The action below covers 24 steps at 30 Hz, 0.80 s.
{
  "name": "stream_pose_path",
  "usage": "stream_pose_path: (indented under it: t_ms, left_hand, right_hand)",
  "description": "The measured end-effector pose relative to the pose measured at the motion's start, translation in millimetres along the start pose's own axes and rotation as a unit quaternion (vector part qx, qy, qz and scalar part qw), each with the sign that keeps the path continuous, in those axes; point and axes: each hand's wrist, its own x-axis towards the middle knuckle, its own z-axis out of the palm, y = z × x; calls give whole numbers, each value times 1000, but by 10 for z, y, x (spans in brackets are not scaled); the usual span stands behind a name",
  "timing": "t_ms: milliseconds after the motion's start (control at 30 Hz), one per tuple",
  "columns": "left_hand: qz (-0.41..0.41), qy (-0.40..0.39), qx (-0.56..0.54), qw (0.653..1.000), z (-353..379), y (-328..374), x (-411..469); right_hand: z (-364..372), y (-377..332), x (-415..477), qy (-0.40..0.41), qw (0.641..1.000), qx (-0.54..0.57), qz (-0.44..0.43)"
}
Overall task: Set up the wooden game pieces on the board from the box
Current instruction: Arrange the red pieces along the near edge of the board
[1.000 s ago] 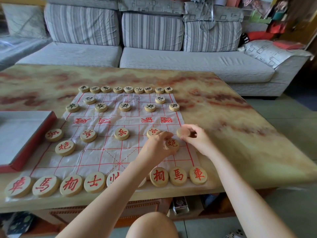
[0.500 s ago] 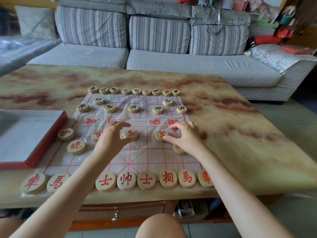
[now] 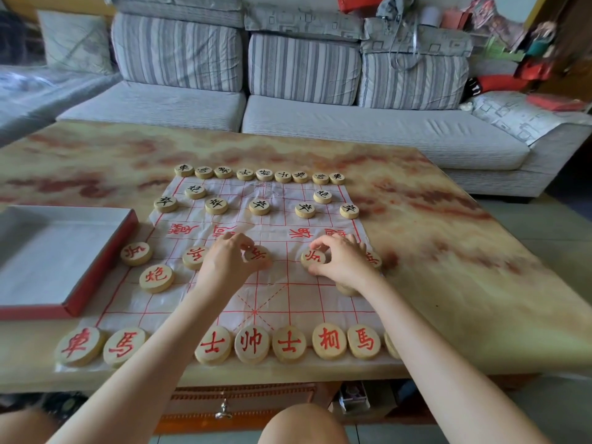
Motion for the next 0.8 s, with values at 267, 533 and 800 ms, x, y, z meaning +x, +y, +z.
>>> stream_pose_path:
  t_ms: [267, 533, 800]
  left_hand:
    - [40, -43, -41, 997, -37, -73, 26]
    - [66, -54, -37, 996, -56, -93, 36]
    - [77, -58, -45, 994, -48, -151, 64]
  right_hand:
    - [-80, 57, -56, -15, 998, 54, -9]
    - [-25, 8, -40, 9, 1000, 20, 5]
    - [-63, -5, -78, 9, 998, 54, -6]
